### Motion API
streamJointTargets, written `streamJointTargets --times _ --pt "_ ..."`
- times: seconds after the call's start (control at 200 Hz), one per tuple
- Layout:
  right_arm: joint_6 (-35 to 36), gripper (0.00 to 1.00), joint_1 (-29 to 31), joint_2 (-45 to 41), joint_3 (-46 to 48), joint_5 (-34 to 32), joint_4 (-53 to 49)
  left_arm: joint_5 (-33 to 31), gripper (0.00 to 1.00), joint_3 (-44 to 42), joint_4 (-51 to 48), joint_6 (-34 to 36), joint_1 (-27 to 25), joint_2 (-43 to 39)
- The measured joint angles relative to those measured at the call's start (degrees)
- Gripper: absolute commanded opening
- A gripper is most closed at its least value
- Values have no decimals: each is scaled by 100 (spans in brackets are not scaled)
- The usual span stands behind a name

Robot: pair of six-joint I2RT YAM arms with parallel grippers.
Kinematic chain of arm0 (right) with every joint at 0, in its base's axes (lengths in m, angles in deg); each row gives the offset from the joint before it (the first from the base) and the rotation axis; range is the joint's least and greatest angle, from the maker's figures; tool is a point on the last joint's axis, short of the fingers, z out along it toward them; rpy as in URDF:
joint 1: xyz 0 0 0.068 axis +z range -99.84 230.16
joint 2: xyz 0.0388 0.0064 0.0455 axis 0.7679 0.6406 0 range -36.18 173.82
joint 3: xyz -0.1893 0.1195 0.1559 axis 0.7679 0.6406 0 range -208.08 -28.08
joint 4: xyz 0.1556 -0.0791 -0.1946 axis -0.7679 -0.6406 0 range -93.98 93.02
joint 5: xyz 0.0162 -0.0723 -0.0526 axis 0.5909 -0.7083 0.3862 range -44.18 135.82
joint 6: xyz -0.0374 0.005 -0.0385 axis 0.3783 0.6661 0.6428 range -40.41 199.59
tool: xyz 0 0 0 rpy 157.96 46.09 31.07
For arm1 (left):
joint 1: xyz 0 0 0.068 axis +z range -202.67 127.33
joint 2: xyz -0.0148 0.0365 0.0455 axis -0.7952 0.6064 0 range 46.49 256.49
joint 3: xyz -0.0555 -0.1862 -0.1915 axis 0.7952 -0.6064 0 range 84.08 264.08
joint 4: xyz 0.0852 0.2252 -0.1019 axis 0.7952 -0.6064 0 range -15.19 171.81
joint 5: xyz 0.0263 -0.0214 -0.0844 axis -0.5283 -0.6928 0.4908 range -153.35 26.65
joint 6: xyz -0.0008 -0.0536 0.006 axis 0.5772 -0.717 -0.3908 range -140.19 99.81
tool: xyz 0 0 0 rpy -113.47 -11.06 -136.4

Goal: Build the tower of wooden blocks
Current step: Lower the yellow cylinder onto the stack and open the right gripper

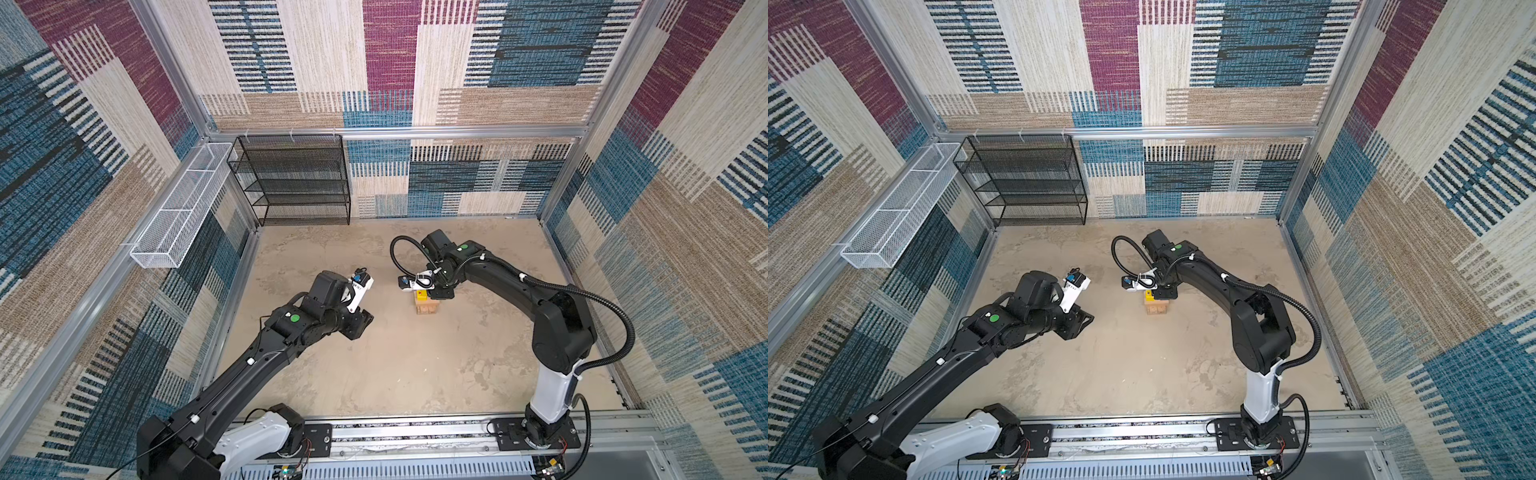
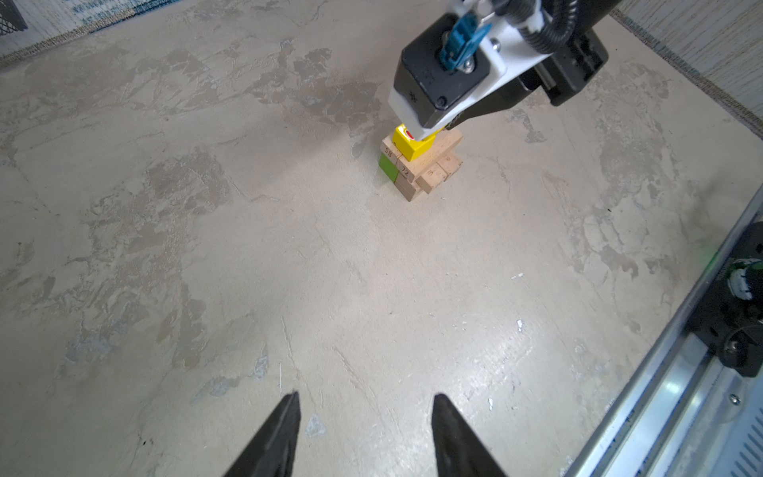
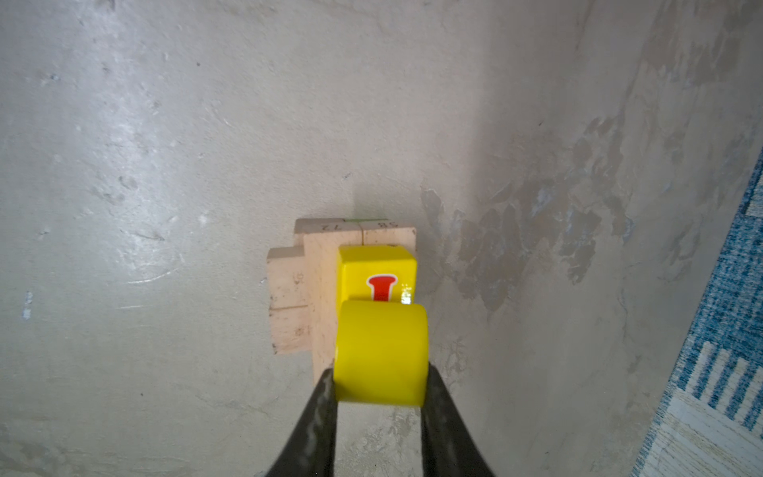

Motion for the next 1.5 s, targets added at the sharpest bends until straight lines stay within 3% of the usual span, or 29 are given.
streamJointTargets --times 0.491,0.551,1.402,1.503 --pt "-2 36 0 -2 37 -2 52 0 56 -11 2 0 0 4" --pt "-2 43 0 -2 37 -2 59 0 56 -11 2 0 0 4" --pt "-7 44 0 26 -50 -4 190 13 56 -22 2 0 0 4" --pt "-39 52 2 -39 -125 0 160 7 56 -24 2 0 0 -4"
